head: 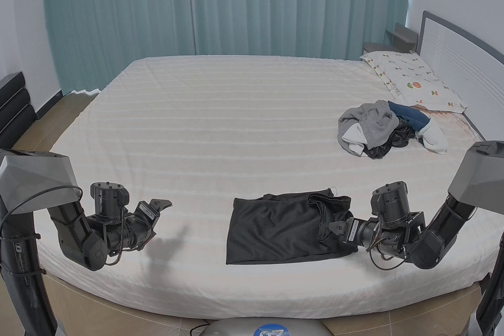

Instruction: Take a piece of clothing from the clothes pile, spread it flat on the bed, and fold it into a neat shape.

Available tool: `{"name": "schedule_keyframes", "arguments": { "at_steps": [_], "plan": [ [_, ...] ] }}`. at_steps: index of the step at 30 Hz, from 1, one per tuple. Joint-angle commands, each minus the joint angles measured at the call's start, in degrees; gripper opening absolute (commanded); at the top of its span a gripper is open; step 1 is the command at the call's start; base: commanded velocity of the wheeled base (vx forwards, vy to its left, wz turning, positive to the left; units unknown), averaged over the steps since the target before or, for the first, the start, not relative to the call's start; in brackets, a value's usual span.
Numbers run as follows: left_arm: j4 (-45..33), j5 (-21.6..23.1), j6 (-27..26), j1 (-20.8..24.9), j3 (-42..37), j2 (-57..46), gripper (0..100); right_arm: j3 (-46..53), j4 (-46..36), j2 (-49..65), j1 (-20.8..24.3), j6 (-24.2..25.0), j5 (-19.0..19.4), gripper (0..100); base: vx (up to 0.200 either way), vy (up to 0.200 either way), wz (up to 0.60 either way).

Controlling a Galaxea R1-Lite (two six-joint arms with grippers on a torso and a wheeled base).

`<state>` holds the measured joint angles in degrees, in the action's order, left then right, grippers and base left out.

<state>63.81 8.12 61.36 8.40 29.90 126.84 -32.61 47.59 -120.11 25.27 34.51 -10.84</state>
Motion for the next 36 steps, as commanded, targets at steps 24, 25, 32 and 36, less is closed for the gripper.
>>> {"name": "schedule_keyframes", "arguments": {
  "at_steps": [24,25,32,36],
  "plan": [
    [0.09,-0.03,0.70,-0.05,-0.11,0.51,100,-3.07,-1.36,-8.56,6.46,-0.32,-7.44,100,0.050,0.000,0.00],
    [0.09,0.05,0.61,-0.05,-0.11,0.51,100,-3.25,-1.71,-8.56,6.46,-0.32,-7.44,100,0.000,0.000,0.00],
    [0.09,-0.03,0.61,0.04,-0.20,0.51,100,-4.74,-8.57,-8.21,5.84,-0.41,-8.59,100,0.000,0.000,0.00],
    [0.09,0.05,0.52,0.04,-0.20,0.51,100,-3.69,-9.01,-7.33,3.82,-1.11,-8.67,100,0.000,0.000,0.00]
  ]
}}
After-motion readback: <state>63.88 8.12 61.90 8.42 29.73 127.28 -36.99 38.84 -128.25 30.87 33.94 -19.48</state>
